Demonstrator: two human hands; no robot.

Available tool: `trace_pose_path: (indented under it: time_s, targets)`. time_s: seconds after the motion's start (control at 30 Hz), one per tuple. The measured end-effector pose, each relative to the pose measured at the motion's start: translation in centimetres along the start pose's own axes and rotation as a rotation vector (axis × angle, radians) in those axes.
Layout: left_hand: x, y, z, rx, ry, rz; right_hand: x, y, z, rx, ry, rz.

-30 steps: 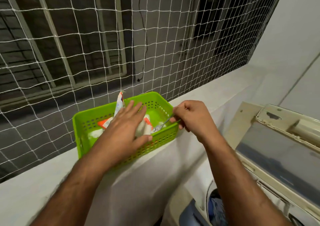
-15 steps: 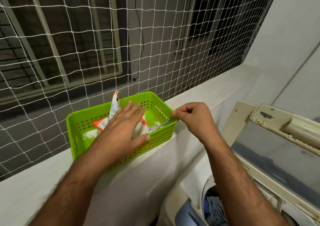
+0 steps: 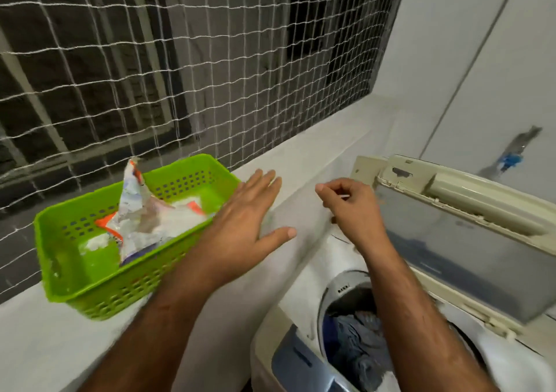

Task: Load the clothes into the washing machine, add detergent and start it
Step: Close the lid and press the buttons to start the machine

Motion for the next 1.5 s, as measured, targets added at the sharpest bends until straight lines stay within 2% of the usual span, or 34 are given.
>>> trace_pose_path:
  time_s: [0.1,0.37,0.6,0.7,0.8,0.93,1.17,1.3,1.5]
  targets:
    - [1.6,4.1,-2.4,-0.08,0.025,0.057,-0.6,-4.4,-4.1,-0.084,0.088,-0.059]
    - [3.9,17.5,-6.8,-0.21,-0.058,0.334,-6.3,-16.5,-16.3,-0.331,0.39,-0.175]
    - [4.1,27.8,-10.3,-0.271,-0.172,0.543,-11.7,-21.4,-24.4,-0.403,0.613,-0.14]
    - [3.9,30.8,-11.1,-0.3,-0.213,0.595,-13.3,-21.8,-27.7,-0.315,0.714,-0.142]
    - [3.6,33.3,-11.0,-0.345,-0.27,0.643,-14.3,-21.2,-30.3,-0.094,0.847,-0.159]
    - [3.3,36.9,-9.3,-0.427,-0.441,0.765,-14.7,-19.8,-32.4,0.129,0.995,-0.184]
    - [4.5,41.5,-7.1,-0.666,-0.791,0.832,-13.0,-17.8,-35.3,0.378,1.112,-0.239]
    - [5.0,43.4,-6.6,-0.963,-1.029,0.774,-12.3,-16.5,-36.9,0.52,1.161,-0.296]
    - [5.1,45.5,-6.8,-1.224,-1.208,0.715,-12.6,-14.6,-38.7,0.688,1.167,-0.463]
Point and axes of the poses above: each hand's wrist, its own x-axis towards the middle knuckle, its own y-axis out of the palm, z = x × y, the point moved 4 cm from there along x, towards the middle knuckle, and after that the axes turned 2 degrees about -y, right-handed, at the moved point
